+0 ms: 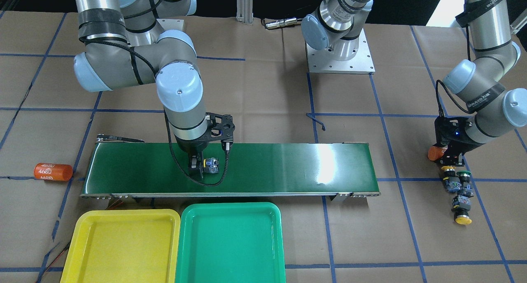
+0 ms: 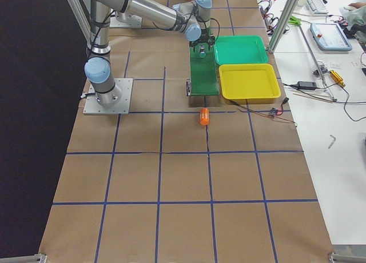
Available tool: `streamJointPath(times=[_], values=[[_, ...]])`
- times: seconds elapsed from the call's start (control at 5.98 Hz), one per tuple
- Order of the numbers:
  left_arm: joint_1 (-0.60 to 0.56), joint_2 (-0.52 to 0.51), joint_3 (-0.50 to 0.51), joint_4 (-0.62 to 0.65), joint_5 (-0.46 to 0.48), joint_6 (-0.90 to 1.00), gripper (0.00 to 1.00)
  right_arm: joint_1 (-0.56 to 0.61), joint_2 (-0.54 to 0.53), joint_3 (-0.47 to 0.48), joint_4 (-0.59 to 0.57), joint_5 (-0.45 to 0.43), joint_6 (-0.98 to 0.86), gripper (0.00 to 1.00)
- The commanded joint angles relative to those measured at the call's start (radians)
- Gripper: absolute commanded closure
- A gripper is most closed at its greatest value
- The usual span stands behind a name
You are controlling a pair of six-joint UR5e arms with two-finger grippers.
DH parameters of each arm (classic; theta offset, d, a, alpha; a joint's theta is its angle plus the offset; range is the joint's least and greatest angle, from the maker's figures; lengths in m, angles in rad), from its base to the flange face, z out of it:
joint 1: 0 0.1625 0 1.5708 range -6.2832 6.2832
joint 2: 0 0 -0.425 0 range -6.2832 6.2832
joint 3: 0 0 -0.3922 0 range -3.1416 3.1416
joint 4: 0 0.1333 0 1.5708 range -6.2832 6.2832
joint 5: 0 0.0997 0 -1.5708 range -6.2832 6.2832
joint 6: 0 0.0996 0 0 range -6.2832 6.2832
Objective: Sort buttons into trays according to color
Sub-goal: 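Lift the green button over the green tray while the left places the cylinder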
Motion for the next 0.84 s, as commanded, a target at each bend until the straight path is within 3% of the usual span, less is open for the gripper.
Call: streamJointPath(times=[0.0, 0.17, 0.5, 0.67], values=[[-0.02, 0.048, 0.007, -0.026, -0.001, -0.058, 1.0, -0.07, -0.008, 0.032, -0.001, -0.004, -0.047, 0.18], [-0.072, 0.116, 0.016, -0.14, -0.019, -0.132, 0.99, -0.07, -0.015, 0.032, 0.007, -0.007, -0.057, 0.34], [-0.284, 0.175, 0.108, -0.307, -0.038, -0.353, 0.99, -0.081, -0.019, 0.032, 0.007, -0.065, -0.12, 0.7], [-0.41, 0.169, 0.133, -0.311, -0.042, -0.52, 0.99, -0.11, -0.043, 0.034, 0.011, -0.084, -0.124, 0.9]])
